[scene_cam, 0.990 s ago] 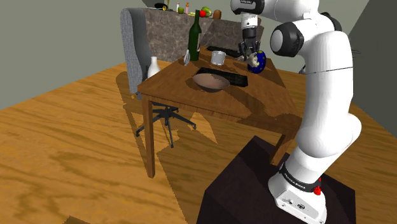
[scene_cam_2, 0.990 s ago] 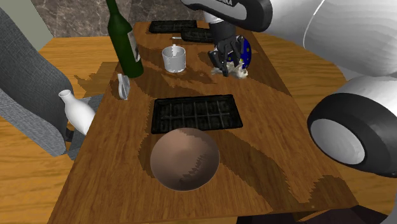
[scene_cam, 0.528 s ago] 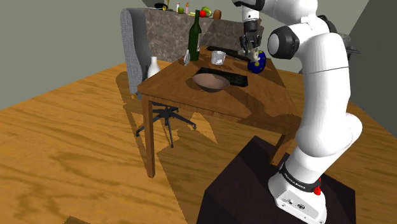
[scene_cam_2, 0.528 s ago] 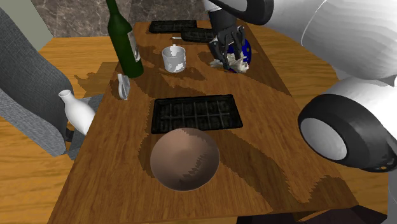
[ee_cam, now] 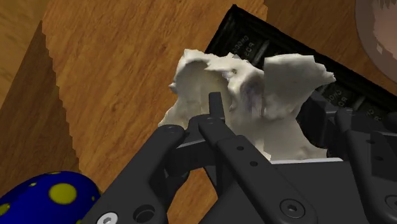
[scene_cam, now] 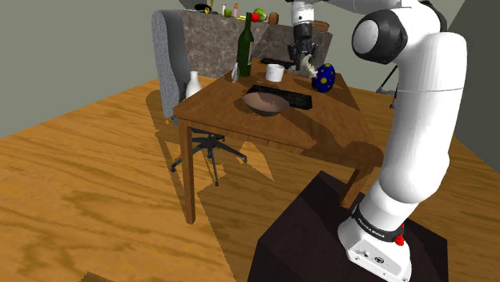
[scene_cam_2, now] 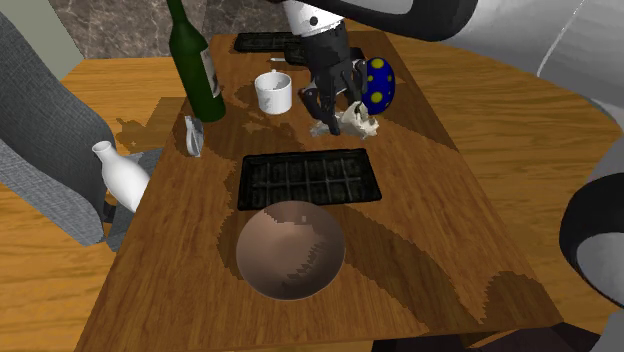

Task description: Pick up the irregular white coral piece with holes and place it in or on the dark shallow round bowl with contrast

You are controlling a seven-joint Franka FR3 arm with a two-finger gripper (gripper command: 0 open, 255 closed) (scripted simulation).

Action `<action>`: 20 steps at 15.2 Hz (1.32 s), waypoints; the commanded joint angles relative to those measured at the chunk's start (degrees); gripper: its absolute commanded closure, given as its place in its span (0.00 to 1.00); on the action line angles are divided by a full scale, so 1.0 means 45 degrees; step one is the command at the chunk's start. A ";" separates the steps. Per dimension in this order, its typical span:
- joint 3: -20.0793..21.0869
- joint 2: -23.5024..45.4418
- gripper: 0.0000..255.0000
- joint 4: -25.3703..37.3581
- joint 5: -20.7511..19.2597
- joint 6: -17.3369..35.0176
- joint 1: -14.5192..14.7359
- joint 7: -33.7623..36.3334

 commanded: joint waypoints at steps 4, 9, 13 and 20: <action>0.0461 -0.1078 1.00 -0.1370 0.0054 0.0256 0.1162 0.1601; 0.1009 -0.1722 1.00 -0.2141 0.0311 0.0383 0.2176 0.3212; 0.1476 -0.1968 1.00 -0.2408 0.0612 0.0432 0.2905 0.4477; 0.1782 -0.2215 1.00 -0.3405 0.0771 0.1219 0.3375 0.5233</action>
